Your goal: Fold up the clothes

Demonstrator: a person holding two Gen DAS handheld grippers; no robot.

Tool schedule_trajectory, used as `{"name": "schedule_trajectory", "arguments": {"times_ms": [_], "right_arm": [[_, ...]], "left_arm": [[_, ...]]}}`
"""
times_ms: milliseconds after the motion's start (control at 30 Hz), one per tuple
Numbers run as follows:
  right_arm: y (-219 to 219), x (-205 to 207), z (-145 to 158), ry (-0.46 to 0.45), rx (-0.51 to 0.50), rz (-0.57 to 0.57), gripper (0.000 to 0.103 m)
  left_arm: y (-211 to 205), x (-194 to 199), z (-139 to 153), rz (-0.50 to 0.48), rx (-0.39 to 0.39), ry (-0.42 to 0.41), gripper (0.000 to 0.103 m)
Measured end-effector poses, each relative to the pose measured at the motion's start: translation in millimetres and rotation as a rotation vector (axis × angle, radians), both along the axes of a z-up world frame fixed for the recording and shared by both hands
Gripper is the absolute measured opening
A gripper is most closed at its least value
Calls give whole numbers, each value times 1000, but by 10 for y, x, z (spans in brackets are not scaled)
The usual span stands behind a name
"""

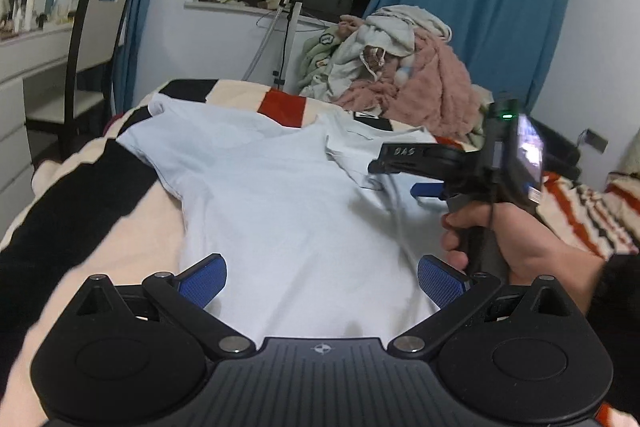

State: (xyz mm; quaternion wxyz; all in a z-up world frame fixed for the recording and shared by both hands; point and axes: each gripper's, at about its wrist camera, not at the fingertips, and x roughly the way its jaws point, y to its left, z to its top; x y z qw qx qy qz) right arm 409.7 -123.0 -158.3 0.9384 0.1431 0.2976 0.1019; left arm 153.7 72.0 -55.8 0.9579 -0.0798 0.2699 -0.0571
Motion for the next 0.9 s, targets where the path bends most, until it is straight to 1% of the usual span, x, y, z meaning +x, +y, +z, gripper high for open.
{"name": "schedule_trajectory", "arguments": {"times_ms": [33, 100, 200, 300, 367, 467, 600, 667, 700, 767, 900], "right_arm": [[18, 96, -73, 6, -7, -7, 75], [64, 239, -178, 2, -9, -9, 75], [183, 302, -198, -21, -38, 15, 75], [367, 276, -163, -34, -88, 80, 75], [468, 235, -107, -43, -84, 125, 75], [593, 100, 44, -88, -44, 224, 76], [671, -58, 290, -125, -1, 276, 76], [688, -129, 408, -145, 10, 320, 76], [709, -172, 450, -152, -3, 346, 76], [794, -240, 503, -153, -74, 382, 75], [956, -324, 518, -148, -162, 407, 75]], "left_arm": [[17, 46, -53, -4, 10, -1, 103], [46, 144, -147, 3, 28, 23, 103], [115, 217, -189, 14, 1, 33, 103], [173, 243, -196, 25, -21, 34, 103], [202, 191, -154, 32, -27, 21, 103], [229, 62, -44, 49, -24, -11, 103], [261, -145, 136, 70, -26, -62, 103], [270, -222, 197, 79, -29, -76, 103], [266, -249, 222, 78, -31, -77, 103], [263, -294, 248, 71, -33, -80, 103], [261, -394, 309, 79, -29, -81, 103]]}}
